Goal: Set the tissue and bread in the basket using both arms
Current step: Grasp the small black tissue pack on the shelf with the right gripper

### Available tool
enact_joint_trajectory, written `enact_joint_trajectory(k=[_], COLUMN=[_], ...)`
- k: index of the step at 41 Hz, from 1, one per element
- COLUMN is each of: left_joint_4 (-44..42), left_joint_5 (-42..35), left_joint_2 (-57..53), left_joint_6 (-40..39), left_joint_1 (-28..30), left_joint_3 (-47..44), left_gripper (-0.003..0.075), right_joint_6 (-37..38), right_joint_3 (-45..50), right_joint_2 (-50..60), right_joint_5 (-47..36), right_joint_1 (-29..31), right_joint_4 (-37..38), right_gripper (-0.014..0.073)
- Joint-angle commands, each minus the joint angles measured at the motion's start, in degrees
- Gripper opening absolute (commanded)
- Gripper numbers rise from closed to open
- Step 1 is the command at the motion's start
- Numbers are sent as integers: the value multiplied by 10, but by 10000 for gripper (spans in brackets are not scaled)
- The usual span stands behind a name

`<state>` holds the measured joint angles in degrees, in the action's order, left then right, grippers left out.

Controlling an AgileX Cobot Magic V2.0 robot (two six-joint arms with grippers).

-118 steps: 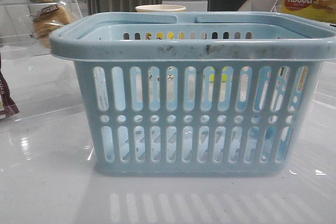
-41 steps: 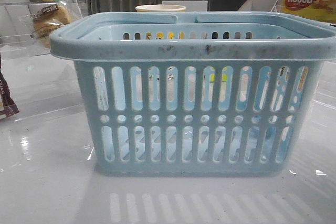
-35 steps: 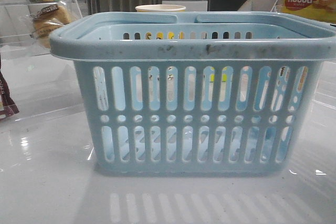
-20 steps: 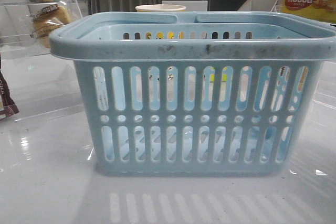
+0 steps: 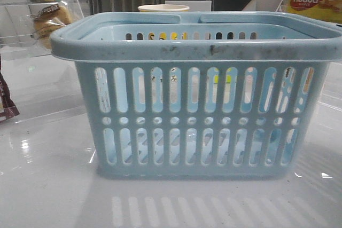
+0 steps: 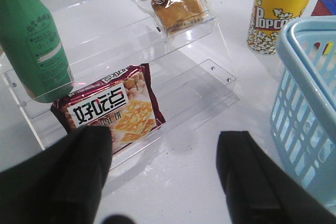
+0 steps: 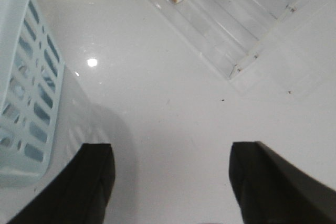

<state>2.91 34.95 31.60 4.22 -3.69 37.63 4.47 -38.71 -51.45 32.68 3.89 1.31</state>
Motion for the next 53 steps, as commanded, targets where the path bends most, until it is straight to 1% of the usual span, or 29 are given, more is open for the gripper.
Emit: enact_joint_trajectory(k=[1,4,10,21,28,34,44,53], left_joint_4=[7,7,7,7,7,7,7,7], left_joint_5=[-50,-50,-50,-50,-50,-50,-50,-50], left_joint_2=[6,6,6,6,6,6,6,6], left_joint_6=[-3,-3,-3,-3,-3,-3,-3,-3], left_joint_1=[-2,-2,-2,-2,-2,-2,-2,-2], left_joint_3=[16,16,16,16,16,16,16,16], left_gripper=[481,462,426,367,326,296,256,254], right_joint_6=[3,3,3,3,3,3,3,3], right_joint_3=[-55,-93,-165,-305,-375,-411,-433,-433], right_joint_2=[-34,-71,-144,-296,-378,-425,-474,-502], right_joint_5=[-51,-51,-51,-52,-46,-46,-68,-110], right_joint_1=[33,58,80,81,81,81,81,83], right_joint_4=[4,4,4,0,0,1,23,25], right_gripper=[573,573,573,573,573,573,573,573])
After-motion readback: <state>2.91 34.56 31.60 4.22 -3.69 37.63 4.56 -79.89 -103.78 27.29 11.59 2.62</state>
